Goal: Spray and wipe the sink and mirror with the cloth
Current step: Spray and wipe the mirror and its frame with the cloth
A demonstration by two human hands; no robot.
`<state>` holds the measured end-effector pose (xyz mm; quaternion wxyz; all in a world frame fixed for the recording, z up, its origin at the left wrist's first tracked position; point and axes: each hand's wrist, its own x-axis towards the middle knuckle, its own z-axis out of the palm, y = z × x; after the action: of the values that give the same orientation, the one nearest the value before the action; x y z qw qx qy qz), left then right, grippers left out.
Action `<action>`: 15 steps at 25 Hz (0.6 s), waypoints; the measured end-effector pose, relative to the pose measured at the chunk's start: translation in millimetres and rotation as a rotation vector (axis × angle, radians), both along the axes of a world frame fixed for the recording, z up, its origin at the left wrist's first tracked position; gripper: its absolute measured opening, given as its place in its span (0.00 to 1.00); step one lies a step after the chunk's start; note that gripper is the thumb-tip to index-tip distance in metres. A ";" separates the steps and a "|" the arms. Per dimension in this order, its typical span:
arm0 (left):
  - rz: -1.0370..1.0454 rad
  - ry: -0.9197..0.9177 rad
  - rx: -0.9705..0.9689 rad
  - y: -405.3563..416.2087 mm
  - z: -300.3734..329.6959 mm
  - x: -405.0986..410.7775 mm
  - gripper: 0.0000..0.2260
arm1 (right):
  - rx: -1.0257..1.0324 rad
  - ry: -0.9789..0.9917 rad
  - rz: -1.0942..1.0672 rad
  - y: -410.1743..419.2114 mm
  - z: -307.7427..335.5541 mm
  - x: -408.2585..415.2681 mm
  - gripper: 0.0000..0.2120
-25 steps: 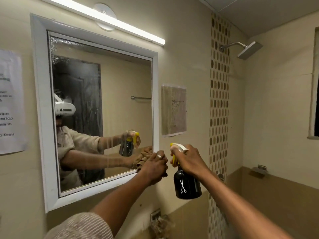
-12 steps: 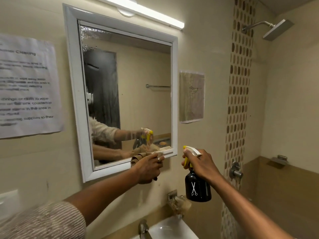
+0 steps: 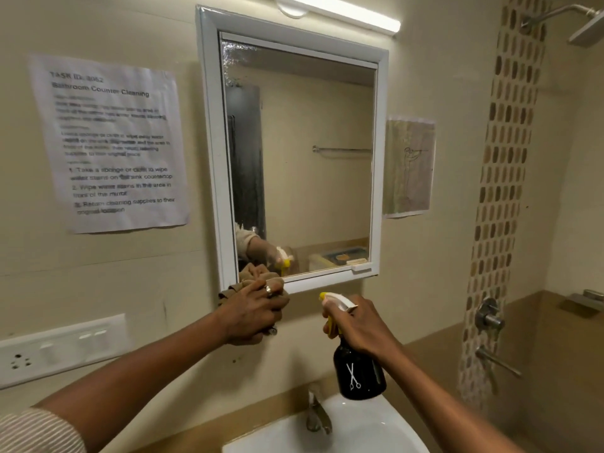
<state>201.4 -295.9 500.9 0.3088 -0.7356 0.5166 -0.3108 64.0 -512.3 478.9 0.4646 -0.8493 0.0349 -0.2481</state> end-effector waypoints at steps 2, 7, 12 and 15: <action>0.039 0.004 -0.008 25.2 -0.5 -1.9 0.13 | -0.030 0.000 0.040 18.7 -1.6 3.1 0.21; 0.046 0.056 -0.101 82.8 -6.1 -10.5 0.10 | -0.089 -0.067 0.159 75.0 -8.1 4.7 0.22; 0.057 0.168 -0.503 127.3 18.0 -10.0 0.13 | -0.004 -0.076 0.135 100.8 -14.8 6.8 0.20; -0.095 0.118 -0.618 110.2 26.1 -19.7 0.12 | 0.154 -0.044 -0.145 87.0 -16.6 4.8 0.18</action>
<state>181.8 -185.7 527.0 0.0254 -0.7864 0.4487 -0.4237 68.8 -425.3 462.3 0.5100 -0.8008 0.1050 -0.2960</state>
